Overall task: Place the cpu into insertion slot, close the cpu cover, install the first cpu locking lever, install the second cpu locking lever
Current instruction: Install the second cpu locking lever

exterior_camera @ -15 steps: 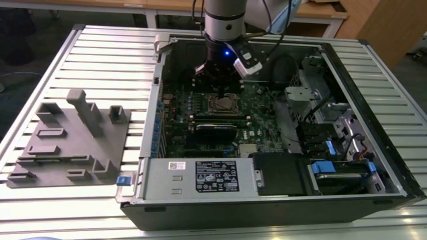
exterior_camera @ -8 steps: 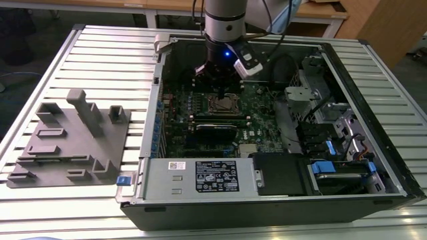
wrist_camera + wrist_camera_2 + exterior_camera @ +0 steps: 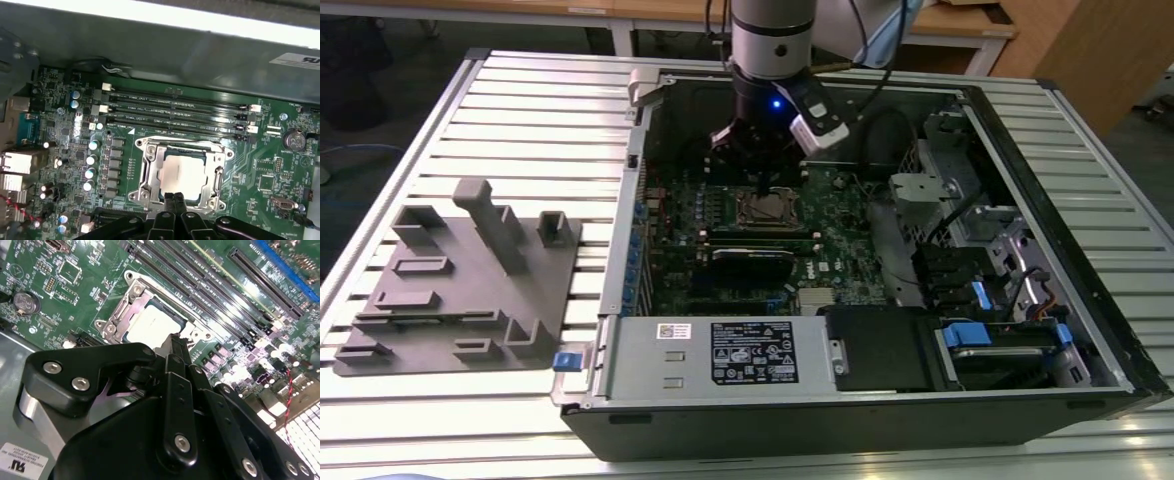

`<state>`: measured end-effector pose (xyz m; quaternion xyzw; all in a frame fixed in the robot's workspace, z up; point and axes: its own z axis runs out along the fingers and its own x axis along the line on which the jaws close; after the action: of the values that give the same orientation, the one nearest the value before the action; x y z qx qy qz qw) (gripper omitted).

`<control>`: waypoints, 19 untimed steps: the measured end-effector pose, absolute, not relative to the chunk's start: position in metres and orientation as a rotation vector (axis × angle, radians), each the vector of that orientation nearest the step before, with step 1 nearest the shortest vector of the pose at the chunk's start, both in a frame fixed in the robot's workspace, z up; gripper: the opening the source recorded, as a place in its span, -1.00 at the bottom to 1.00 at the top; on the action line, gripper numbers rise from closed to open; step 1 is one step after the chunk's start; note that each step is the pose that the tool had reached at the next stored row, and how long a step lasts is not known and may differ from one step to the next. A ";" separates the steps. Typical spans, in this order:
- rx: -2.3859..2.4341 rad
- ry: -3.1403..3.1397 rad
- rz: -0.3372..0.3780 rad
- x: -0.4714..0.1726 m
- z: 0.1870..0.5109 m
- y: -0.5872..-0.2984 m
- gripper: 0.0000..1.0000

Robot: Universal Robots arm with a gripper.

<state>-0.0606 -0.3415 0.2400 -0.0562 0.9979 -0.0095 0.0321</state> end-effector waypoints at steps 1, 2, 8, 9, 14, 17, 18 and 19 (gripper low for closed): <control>-0.173 3.073 -0.029 -0.061 0.241 -0.342 -0.79; -0.173 3.073 -0.029 -0.061 0.242 -0.342 -0.79; -0.173 3.073 -0.029 -0.061 0.242 -0.343 -0.79; -0.173 3.073 -0.029 -0.061 0.242 -0.344 -0.79; -0.172 3.073 -0.029 -0.061 0.242 -0.349 -0.79; -0.172 3.073 -0.029 -0.061 0.242 -0.352 -0.79; -0.172 3.073 -0.029 -0.061 0.242 -0.354 -0.79; -0.172 3.073 -0.029 -0.061 0.242 -0.355 -0.79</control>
<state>-0.0606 -0.3547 0.2419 -0.0559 0.9979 -0.0095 0.0318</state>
